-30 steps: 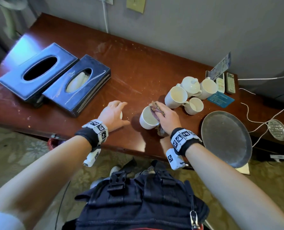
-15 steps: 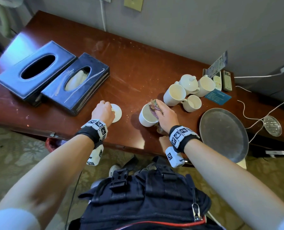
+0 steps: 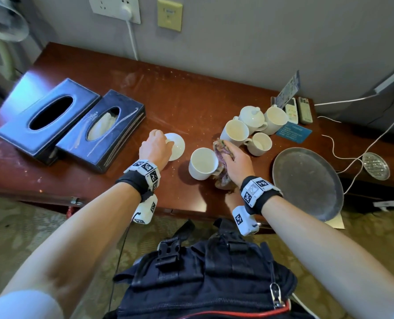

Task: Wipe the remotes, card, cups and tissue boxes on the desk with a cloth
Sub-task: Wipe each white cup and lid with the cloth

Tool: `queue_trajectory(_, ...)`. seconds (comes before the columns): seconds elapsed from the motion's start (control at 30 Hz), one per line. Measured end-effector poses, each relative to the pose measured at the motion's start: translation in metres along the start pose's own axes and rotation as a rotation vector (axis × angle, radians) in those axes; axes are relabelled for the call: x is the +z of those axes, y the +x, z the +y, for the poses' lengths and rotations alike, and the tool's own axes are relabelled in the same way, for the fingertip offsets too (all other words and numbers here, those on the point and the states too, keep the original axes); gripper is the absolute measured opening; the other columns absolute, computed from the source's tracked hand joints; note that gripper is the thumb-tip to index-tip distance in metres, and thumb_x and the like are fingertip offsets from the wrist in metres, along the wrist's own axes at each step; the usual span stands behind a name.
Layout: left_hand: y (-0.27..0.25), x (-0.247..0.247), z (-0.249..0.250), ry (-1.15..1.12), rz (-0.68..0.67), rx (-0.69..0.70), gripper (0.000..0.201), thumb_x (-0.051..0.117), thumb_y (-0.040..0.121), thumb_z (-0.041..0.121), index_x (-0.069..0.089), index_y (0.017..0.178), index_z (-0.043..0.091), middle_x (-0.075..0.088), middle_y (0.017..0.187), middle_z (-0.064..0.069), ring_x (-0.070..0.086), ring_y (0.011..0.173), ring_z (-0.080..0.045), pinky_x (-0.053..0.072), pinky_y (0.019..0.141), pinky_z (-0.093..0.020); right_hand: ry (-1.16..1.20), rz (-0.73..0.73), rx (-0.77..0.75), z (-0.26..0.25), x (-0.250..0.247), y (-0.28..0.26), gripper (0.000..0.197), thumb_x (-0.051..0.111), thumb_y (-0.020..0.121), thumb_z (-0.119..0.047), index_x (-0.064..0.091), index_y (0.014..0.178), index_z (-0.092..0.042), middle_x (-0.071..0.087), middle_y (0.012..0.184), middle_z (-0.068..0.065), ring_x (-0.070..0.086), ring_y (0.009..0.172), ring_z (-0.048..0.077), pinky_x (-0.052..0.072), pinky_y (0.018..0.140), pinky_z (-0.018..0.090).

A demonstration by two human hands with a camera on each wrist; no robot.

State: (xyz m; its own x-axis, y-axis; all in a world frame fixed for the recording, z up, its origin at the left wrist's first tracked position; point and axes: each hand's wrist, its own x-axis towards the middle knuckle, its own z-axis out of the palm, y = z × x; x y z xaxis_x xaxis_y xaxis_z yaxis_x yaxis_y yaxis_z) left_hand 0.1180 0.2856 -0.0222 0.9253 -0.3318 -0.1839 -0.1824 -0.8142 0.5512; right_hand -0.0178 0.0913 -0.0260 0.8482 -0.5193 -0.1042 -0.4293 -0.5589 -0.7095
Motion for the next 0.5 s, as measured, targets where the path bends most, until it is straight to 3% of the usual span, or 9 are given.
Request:
queue_trajectory(0.27, -0.008, 0.007, 0.043, 0.056, -0.154, 0.248, 0.026, 0.058, 0.097, 0.036, 0.055, 0.107, 0.012, 0.058, 0.128, -0.007, 0.060, 0.104, -0.033, 0.051, 0.087, -0.042, 0.044, 0.040, 0.053, 0.010, -0.010, -0.008, 0.041, 0.049, 0.100, -0.017, 0.050, 0.142, -0.016, 0.054, 0.142, 0.002, 0.048, 0.132, 0.020, 0.034, 0.112, 0.032)
queue_trajectory(0.43, -0.013, 0.020, 0.056, 0.171, -0.225, 0.334, 0.030, 0.054, 0.098, 0.039, 0.054, 0.109, 0.012, 0.059, 0.124, -0.008, 0.059, 0.101, -0.035, 0.048, 0.085, -0.041, 0.047, 0.033, 0.093, 0.016, -0.014, -0.014, 0.041, 0.049, 0.101, -0.018, 0.051, 0.141, -0.018, 0.056, 0.141, 0.001, 0.049, 0.130, 0.019, 0.032, 0.104, 0.022)
queue_trajectory(0.5, -0.015, 0.023, 0.059, 0.194, -0.228, 0.353, 0.030, 0.054, 0.098, 0.041, 0.053, 0.109, 0.013, 0.060, 0.124, -0.008, 0.059, 0.101, -0.035, 0.047, 0.086, -0.041, 0.059, 0.029, 0.114, 0.018, -0.013, -0.017, 0.040, 0.049, 0.101, -0.019, 0.052, 0.141, -0.019, 0.055, 0.141, 0.000, 0.049, 0.130, 0.019, 0.033, 0.105, 0.022)
